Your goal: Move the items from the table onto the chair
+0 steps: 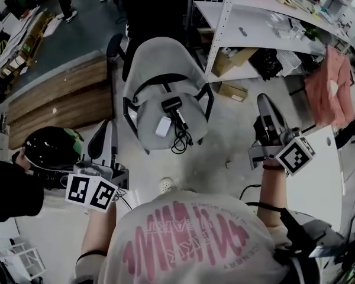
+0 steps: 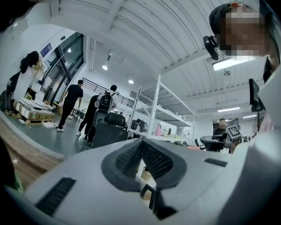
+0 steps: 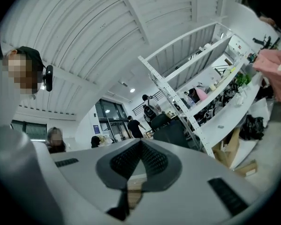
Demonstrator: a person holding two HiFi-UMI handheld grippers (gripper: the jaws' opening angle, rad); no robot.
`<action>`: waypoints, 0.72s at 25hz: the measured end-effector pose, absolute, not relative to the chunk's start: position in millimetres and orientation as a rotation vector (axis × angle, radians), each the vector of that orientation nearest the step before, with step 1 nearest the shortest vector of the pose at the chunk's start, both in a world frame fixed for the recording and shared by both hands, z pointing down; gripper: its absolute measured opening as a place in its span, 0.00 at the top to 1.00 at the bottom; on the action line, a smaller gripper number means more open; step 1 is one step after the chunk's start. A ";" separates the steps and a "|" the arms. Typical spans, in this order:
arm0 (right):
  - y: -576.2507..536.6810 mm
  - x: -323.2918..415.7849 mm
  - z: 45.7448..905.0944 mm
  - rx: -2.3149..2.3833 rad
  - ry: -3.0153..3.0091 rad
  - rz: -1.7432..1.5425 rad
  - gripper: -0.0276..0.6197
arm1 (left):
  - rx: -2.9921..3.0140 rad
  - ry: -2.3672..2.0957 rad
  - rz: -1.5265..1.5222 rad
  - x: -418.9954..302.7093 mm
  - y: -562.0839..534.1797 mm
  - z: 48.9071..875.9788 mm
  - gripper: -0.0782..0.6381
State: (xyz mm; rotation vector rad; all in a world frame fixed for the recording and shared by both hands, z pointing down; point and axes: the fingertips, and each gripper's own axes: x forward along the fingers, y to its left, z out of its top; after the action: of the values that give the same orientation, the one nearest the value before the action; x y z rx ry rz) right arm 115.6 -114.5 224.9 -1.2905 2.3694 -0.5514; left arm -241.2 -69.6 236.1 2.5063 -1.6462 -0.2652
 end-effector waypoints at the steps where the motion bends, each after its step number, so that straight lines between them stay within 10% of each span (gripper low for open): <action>1: -108.6 118.9 227.1 -1.288 2.377 -0.562 0.94 | 2.502 -1.657 -0.267 -236.4 -61.2 235.6 0.88; 18: -58.0 142.2 244.0 -1.211 2.493 -0.527 0.94 | 2.466 -1.750 -0.286 -192.6 7.7 239.0 0.88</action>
State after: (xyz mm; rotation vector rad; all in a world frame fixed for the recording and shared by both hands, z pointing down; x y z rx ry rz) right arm 142.2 -58.0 244.0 -1.2107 2.4933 -0.5272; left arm -192.6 7.7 239.0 2.4659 -1.7501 -0.2857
